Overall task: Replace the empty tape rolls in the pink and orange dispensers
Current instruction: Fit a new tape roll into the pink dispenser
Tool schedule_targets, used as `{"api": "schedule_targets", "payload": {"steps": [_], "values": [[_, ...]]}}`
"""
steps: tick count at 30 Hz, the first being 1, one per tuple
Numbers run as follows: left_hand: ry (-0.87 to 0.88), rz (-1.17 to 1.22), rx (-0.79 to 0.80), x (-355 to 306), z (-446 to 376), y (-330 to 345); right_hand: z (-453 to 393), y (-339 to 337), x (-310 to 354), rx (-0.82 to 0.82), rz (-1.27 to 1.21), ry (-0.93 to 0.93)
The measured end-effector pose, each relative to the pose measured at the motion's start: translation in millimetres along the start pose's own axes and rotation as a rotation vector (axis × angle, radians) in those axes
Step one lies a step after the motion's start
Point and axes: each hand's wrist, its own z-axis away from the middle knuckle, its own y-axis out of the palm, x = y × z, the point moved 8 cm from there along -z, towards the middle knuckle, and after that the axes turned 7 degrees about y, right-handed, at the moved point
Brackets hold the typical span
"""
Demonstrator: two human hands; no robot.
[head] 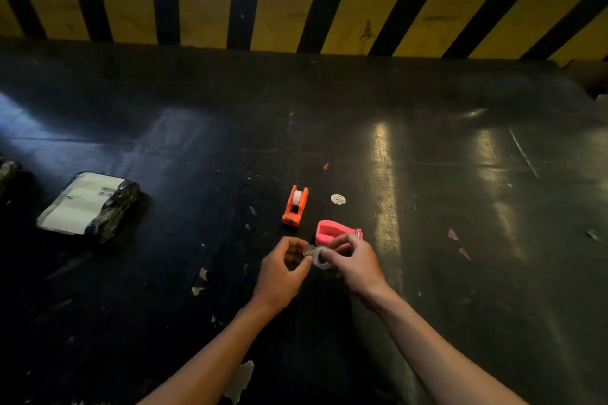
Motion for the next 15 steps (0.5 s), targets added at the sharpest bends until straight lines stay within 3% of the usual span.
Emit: {"api": "schedule_targets", "payload": {"steps": [3, 15], "values": [[0.049, 0.004, -0.010, -10, -1, 1, 3, -2, 5, -0.042, -0.095, -0.033], [0.284, -0.123, -0.075, -39, -4, -6, 31, 2, 32, -0.092, -0.069, -0.336]]}}
